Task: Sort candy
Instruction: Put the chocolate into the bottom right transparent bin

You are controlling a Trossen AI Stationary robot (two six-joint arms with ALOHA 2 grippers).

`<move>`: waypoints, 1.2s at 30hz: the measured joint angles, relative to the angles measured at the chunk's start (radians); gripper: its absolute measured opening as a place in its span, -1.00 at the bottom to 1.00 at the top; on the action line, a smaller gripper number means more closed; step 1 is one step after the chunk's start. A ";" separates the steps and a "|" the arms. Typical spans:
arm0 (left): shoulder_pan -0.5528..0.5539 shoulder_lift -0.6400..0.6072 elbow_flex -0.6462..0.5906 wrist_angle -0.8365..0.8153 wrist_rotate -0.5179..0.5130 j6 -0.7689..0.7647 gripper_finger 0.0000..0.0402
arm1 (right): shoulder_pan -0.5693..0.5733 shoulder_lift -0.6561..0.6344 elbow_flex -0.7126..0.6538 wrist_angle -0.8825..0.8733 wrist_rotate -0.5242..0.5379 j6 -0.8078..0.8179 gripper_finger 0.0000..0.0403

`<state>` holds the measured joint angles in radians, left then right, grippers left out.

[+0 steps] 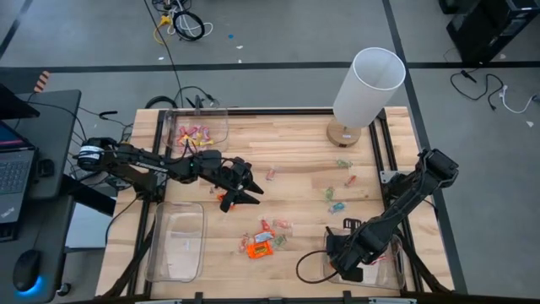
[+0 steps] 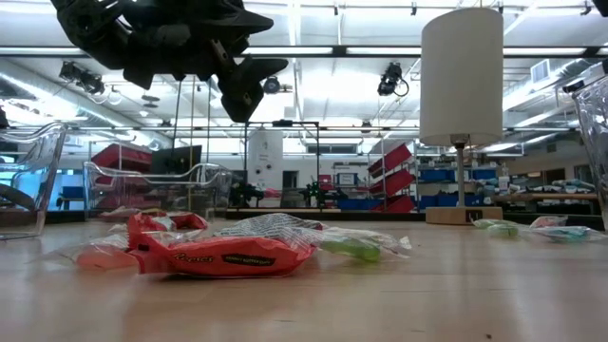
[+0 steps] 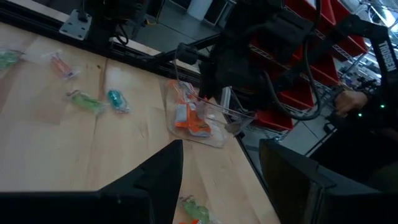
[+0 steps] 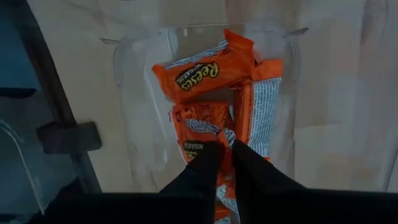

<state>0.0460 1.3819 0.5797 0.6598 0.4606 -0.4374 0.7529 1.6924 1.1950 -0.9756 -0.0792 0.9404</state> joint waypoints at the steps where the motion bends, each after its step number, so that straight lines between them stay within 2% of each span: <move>1: 0.000 0.000 0.000 0.000 0.000 0.000 0.06 | -0.002 0.000 0.000 -0.001 0.000 0.003 -0.81; 16: 0.000 0.000 0.000 0.000 -0.001 0.011 0.06 | -0.018 0.000 0.000 -0.010 -0.001 0.067 -0.51; 21: 0.000 0.000 0.000 0.000 -0.007 0.011 0.06 | -0.018 0.000 0.000 -0.030 -0.071 0.087 -0.42; 26: 0.000 0.000 0.000 0.000 -0.008 0.011 0.06 | -0.018 -0.003 0.000 -0.035 -0.110 0.127 -0.42; 31: 0.000 0.000 0.000 0.000 -0.023 0.012 0.06 | -0.014 -0.007 0.000 0.060 -0.011 0.107 -0.51; 36: 0.000 0.000 0.000 0.000 -0.025 0.013 0.06 | -0.013 -0.007 0.000 0.105 0.106 0.066 -0.72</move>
<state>0.0456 1.3819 0.5797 0.6598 0.4358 -0.4244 0.7399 1.6852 1.1950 -0.8704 0.0270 1.0066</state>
